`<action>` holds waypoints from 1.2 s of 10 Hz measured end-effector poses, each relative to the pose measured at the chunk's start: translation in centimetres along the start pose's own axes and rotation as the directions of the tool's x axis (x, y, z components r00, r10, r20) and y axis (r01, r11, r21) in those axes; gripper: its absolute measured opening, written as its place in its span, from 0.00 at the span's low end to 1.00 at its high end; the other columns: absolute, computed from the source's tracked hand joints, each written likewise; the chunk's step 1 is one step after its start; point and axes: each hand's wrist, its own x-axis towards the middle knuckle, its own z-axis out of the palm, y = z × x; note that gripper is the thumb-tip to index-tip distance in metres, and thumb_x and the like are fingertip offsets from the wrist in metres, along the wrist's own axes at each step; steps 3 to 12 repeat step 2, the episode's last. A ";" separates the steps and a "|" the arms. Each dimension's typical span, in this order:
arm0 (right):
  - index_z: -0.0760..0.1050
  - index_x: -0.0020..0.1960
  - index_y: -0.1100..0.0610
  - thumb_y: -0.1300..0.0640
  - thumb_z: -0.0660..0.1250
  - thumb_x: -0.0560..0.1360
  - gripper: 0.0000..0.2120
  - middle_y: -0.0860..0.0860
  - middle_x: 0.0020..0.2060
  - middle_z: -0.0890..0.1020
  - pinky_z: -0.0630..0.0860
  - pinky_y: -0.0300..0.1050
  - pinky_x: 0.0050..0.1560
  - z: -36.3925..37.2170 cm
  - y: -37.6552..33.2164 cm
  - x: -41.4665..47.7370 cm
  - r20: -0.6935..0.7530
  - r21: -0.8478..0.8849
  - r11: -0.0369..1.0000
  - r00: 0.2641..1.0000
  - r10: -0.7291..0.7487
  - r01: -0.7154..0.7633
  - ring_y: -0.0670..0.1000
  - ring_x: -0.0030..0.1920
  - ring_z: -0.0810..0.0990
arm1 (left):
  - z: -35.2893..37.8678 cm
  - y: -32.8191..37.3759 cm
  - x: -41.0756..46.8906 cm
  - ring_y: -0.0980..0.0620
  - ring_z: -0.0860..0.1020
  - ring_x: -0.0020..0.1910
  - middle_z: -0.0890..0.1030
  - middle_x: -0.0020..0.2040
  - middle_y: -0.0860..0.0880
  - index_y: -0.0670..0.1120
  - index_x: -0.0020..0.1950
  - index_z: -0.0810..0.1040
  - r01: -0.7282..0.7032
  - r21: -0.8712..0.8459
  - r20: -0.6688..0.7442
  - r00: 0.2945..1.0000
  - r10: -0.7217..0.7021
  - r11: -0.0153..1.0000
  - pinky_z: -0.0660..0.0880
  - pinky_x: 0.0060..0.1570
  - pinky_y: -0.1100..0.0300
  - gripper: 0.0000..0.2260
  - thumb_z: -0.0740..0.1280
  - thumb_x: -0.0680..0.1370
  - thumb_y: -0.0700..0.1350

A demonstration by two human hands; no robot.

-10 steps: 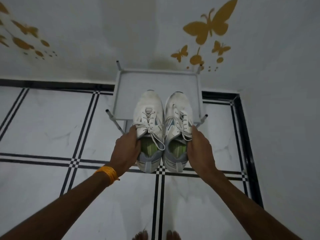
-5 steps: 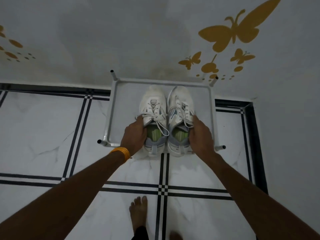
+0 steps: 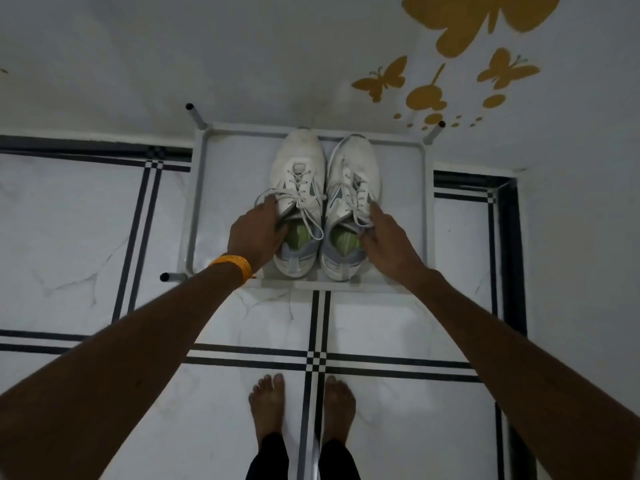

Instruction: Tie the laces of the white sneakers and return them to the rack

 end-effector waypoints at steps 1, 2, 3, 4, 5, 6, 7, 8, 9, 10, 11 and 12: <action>0.53 0.79 0.52 0.48 0.61 0.79 0.32 0.58 0.73 0.65 0.71 0.55 0.66 -4.0 -2.5 -1.9 0.028 -0.065 0.998 1.000 -0.004 0.006 0.59 0.69 0.71 | -3.5 2.3 -1.2 0.37 0.79 0.52 0.78 0.58 0.39 0.45 0.72 0.62 -0.010 0.094 -0.046 0.999 0.015 0.995 0.78 0.50 0.44 0.31 0.65 0.74 0.57; 0.52 0.79 0.51 0.42 0.59 0.78 0.33 0.56 0.77 0.60 0.66 0.57 0.70 -10.3 -7.0 -4.1 -0.173 -0.165 0.984 0.981 -0.090 0.062 0.59 0.74 0.63 | -9.8 5.4 -1.9 0.36 0.75 0.60 0.76 0.64 0.38 0.42 0.74 0.62 -0.064 0.171 -0.204 0.974 0.098 0.983 0.75 0.54 0.43 0.32 0.61 0.76 0.59; 0.52 0.79 0.51 0.42 0.59 0.78 0.33 0.56 0.77 0.60 0.66 0.57 0.70 -10.3 -7.0 -4.1 -0.173 -0.165 0.984 0.981 -0.090 0.062 0.59 0.74 0.63 | -9.8 5.4 -1.9 0.36 0.75 0.60 0.76 0.64 0.38 0.42 0.74 0.62 -0.064 0.171 -0.204 0.974 0.098 0.983 0.75 0.54 0.43 0.32 0.61 0.76 0.59; 0.52 0.79 0.51 0.42 0.59 0.78 0.33 0.56 0.77 0.60 0.66 0.57 0.70 -10.3 -7.0 -4.1 -0.173 -0.165 0.984 0.981 -0.090 0.062 0.59 0.74 0.63 | -9.8 5.4 -1.9 0.36 0.75 0.60 0.76 0.64 0.38 0.42 0.74 0.62 -0.064 0.171 -0.204 0.974 0.098 0.983 0.75 0.54 0.43 0.32 0.61 0.76 0.59; 0.52 0.79 0.51 0.42 0.59 0.78 0.33 0.56 0.77 0.60 0.66 0.57 0.70 -10.3 -7.0 -4.1 -0.173 -0.165 0.984 0.981 -0.090 0.062 0.59 0.74 0.63 | -9.8 5.4 -1.9 0.36 0.75 0.60 0.76 0.64 0.38 0.42 0.74 0.62 -0.064 0.171 -0.204 0.974 0.098 0.983 0.75 0.54 0.43 0.32 0.61 0.76 0.59; 0.52 0.79 0.51 0.42 0.59 0.78 0.33 0.56 0.77 0.60 0.66 0.57 0.70 -10.3 -7.0 -4.1 -0.173 -0.165 0.984 0.981 -0.090 0.062 0.59 0.74 0.63 | -9.8 5.4 -1.9 0.36 0.75 0.60 0.76 0.64 0.38 0.42 0.74 0.62 -0.064 0.171 -0.204 0.974 0.098 0.983 0.75 0.54 0.43 0.32 0.61 0.76 0.59; 0.52 0.79 0.51 0.42 0.59 0.78 0.33 0.56 0.77 0.60 0.66 0.57 0.70 -10.3 -7.0 -4.1 -0.173 -0.165 0.984 0.981 -0.090 0.062 0.59 0.74 0.63 | -9.8 5.4 -1.9 0.36 0.75 0.60 0.76 0.64 0.38 0.42 0.74 0.62 -0.064 0.171 -0.204 0.974 0.098 0.983 0.75 0.54 0.43 0.32 0.61 0.76 0.59; 0.52 0.79 0.51 0.42 0.59 0.78 0.33 0.56 0.77 0.60 0.66 0.57 0.70 -10.3 -7.0 -4.1 -0.173 -0.165 0.984 0.981 -0.090 0.062 0.59 0.74 0.63 | -9.8 5.4 -1.9 0.36 0.75 0.60 0.76 0.64 0.38 0.42 0.74 0.62 -0.064 0.171 -0.204 0.974 0.098 0.983 0.75 0.54 0.43 0.32 0.61 0.76 0.59; 0.52 0.79 0.51 0.42 0.59 0.78 0.33 0.56 0.77 0.60 0.66 0.57 0.70 -10.3 -7.0 -4.1 -0.173 -0.165 0.984 0.981 -0.090 0.062 0.59 0.74 0.63 | -9.8 5.4 -1.9 0.36 0.75 0.60 0.76 0.64 0.38 0.42 0.74 0.62 -0.064 0.171 -0.204 0.974 0.098 0.983 0.75 0.54 0.43 0.32 0.61 0.76 0.59; 0.52 0.79 0.51 0.42 0.59 0.78 0.33 0.56 0.77 0.60 0.66 0.57 0.70 -10.3 -7.0 -4.1 -0.173 -0.165 0.984 0.981 -0.090 0.062 0.59 0.74 0.63 | -9.8 5.4 -1.9 0.36 0.75 0.60 0.76 0.64 0.38 0.42 0.74 0.62 -0.064 0.171 -0.204 0.974 0.098 0.983 0.75 0.54 0.43 0.32 0.61 0.76 0.59; 0.52 0.79 0.51 0.42 0.59 0.78 0.33 0.56 0.77 0.60 0.66 0.57 0.70 -10.3 -7.0 -4.1 -0.173 -0.165 0.984 0.981 -0.090 0.062 0.59 0.74 0.63 | -9.8 5.4 -1.9 0.36 0.75 0.60 0.76 0.64 0.38 0.42 0.74 0.62 -0.064 0.171 -0.204 0.974 0.098 0.983 0.75 0.54 0.43 0.32 0.61 0.76 0.59; 0.52 0.79 0.51 0.42 0.59 0.78 0.33 0.56 0.77 0.60 0.66 0.57 0.70 -10.3 -7.0 -4.1 -0.173 -0.165 0.984 0.981 -0.090 0.062 0.59 0.74 0.63 | -9.8 5.4 -1.9 0.36 0.75 0.60 0.76 0.64 0.38 0.42 0.74 0.62 -0.064 0.171 -0.204 0.974 0.098 0.983 0.75 0.54 0.43 0.32 0.61 0.76 0.59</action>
